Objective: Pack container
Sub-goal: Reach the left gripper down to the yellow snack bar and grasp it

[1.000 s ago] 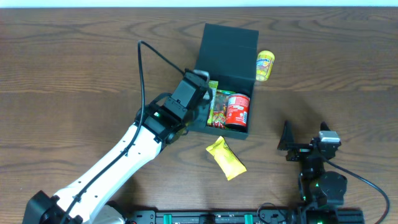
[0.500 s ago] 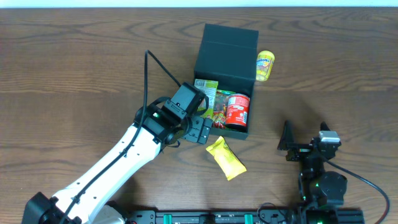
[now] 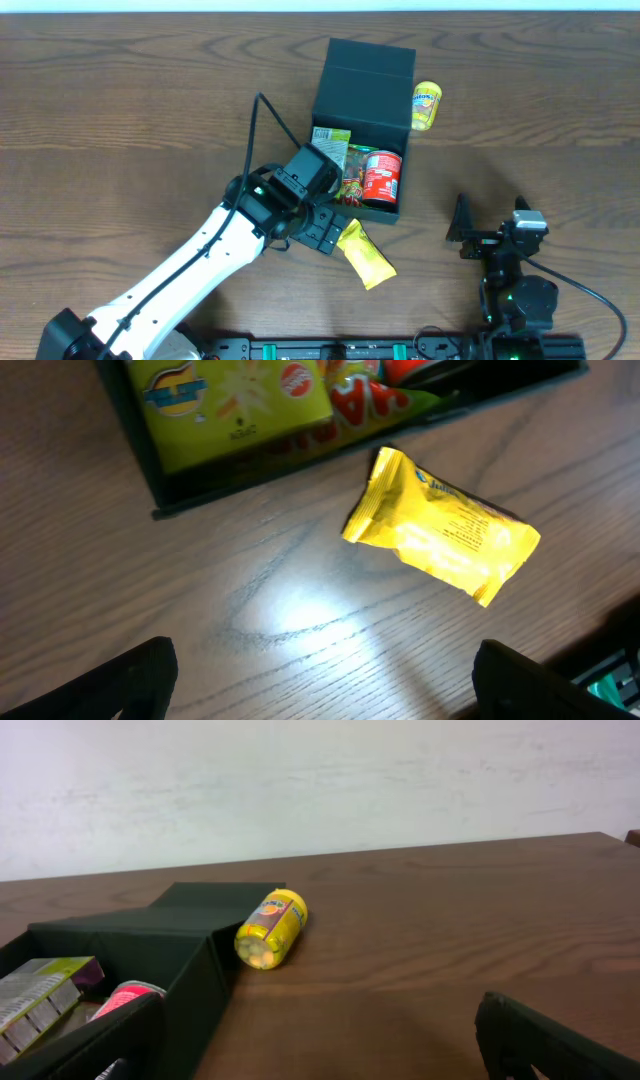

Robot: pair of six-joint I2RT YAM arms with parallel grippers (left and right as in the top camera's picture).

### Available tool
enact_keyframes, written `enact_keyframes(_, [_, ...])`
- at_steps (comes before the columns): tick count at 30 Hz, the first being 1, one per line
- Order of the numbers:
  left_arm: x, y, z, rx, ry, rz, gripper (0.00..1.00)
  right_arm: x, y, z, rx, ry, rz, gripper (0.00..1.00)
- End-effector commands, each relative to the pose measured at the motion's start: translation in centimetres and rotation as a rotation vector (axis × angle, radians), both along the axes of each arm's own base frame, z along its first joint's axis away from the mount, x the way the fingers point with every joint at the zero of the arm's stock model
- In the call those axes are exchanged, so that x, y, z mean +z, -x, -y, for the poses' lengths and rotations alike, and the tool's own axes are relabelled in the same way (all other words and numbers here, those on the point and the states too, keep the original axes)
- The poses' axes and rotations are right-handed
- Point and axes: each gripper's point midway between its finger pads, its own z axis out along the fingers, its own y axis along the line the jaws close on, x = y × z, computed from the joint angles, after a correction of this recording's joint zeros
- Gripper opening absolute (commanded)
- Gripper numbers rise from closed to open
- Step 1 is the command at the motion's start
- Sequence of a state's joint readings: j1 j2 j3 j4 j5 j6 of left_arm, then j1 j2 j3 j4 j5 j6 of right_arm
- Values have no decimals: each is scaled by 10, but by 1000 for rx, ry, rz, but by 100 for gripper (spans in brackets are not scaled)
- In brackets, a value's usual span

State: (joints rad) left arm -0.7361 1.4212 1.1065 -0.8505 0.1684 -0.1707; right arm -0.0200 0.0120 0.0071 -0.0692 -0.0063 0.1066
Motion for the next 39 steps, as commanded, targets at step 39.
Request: enact_keyframes(39, [-66,55,50,555,-23,-352,95,-1,0,-3,11,-12,-2,99])
